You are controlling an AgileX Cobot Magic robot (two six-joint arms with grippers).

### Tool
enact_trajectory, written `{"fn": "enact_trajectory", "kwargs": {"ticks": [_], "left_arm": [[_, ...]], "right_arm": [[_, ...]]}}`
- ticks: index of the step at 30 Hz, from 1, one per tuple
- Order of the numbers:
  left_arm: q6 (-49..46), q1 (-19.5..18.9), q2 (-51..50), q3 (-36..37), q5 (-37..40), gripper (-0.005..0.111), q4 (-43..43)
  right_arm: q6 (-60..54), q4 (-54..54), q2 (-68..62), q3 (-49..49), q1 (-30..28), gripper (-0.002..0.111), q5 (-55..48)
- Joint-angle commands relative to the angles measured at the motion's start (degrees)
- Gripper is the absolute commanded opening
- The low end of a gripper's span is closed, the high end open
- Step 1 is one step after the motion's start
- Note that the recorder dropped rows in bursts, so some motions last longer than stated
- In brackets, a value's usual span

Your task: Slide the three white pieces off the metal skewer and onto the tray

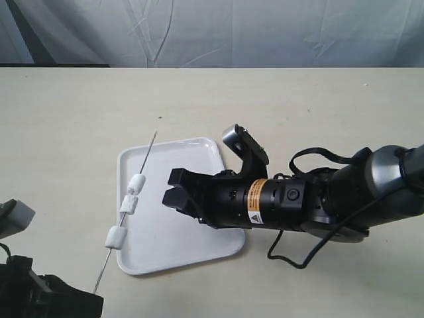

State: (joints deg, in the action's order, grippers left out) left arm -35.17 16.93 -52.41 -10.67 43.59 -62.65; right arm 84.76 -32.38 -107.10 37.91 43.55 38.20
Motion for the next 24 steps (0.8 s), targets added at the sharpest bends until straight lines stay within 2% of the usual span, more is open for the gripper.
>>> {"fn": "enact_trajectory", "kwargs": {"ticks": [1, 7, 16, 24], "left_arm": [[0.48, 0.34, 0.39, 0.49, 1.02, 0.000, -0.27], [0.48, 0.34, 0.39, 0.49, 1.91, 0.000, -0.04], [0.48, 0.34, 0.39, 0.49, 5.88, 0.000, -0.37], [0.48, 0.34, 0.39, 0.49, 5.67, 0.000, -0.90]], "right_arm": [[1.19, -3.70, -0.11, -0.08, -0.14, 0.054, 3.58], [3.85, -4.49, -0.11, -0.08, -0.14, 0.055, 11.11], [5.29, -4.02, -0.11, -0.08, -0.14, 0.055, 11.88], [6.32, -5.64, -0.11, -0.08, -0.14, 0.055, 11.75]]}}
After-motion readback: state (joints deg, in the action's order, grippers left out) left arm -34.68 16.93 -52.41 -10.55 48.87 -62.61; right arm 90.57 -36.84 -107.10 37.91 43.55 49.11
